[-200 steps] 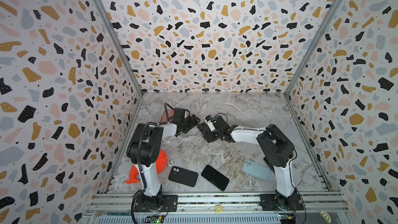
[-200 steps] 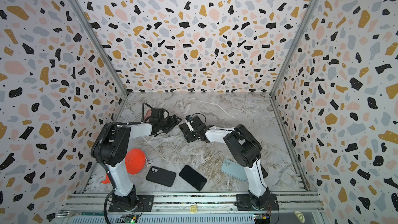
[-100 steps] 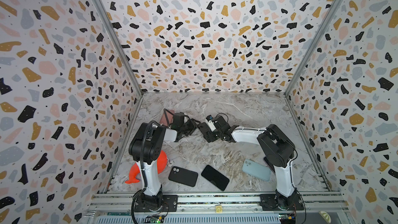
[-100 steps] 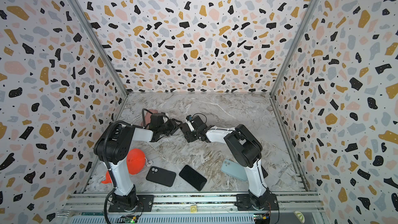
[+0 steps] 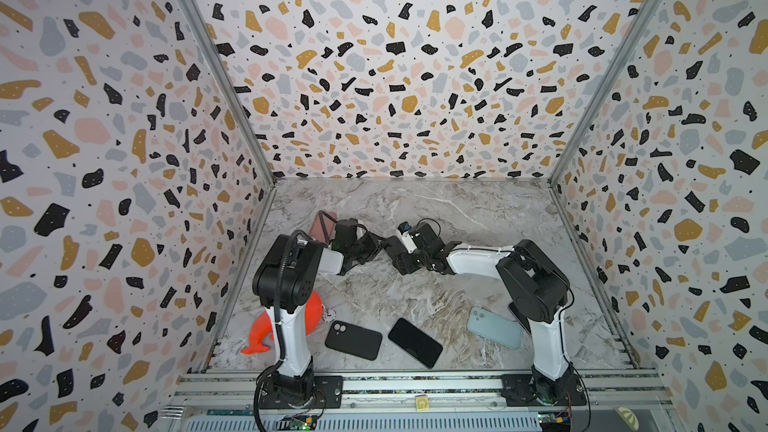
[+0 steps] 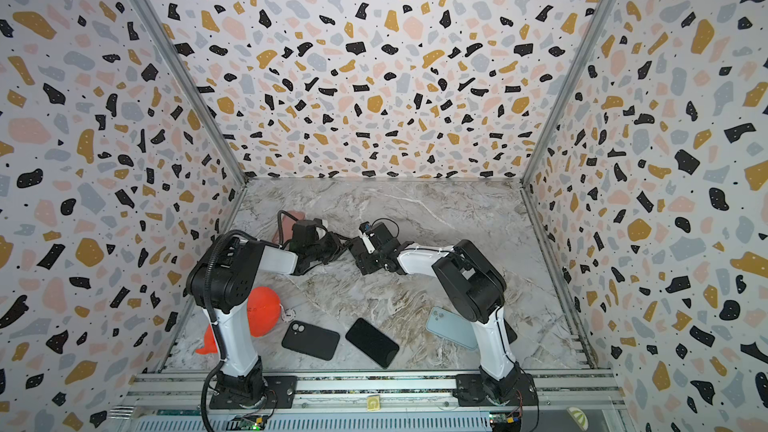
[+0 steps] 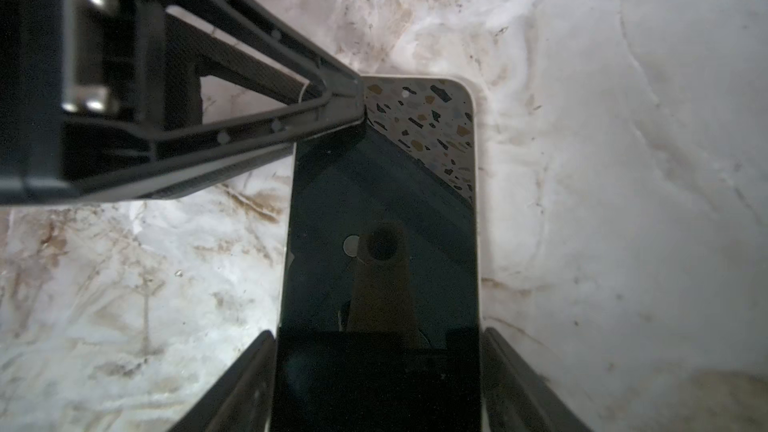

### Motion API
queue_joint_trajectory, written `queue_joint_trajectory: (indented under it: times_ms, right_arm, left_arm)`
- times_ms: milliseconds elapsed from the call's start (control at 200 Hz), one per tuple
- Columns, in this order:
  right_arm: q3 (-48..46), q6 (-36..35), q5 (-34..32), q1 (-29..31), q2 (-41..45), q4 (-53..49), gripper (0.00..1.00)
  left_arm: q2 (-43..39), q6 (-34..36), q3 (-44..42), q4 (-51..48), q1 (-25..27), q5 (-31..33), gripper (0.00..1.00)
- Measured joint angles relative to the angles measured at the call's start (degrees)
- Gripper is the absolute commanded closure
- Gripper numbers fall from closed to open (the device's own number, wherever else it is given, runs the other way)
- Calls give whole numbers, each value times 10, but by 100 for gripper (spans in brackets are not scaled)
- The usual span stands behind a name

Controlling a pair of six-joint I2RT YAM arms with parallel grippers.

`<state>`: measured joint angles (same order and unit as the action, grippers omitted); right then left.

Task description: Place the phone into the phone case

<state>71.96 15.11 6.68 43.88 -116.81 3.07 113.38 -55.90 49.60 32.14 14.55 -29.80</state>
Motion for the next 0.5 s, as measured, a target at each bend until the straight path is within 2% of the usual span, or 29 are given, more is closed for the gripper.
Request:
queue_joint_trajectory:
  times_ms: [275, 501]
  right_arm:
    - [-6, 2, 1, -1, 3, 6, 39]
    - [-16, 14, 7, -5, 13, 7, 32]
  left_arm:
    - [0, 3, 0, 0, 0, -5, 84]
    - [-2, -14, -3, 18, 0, -15, 93]
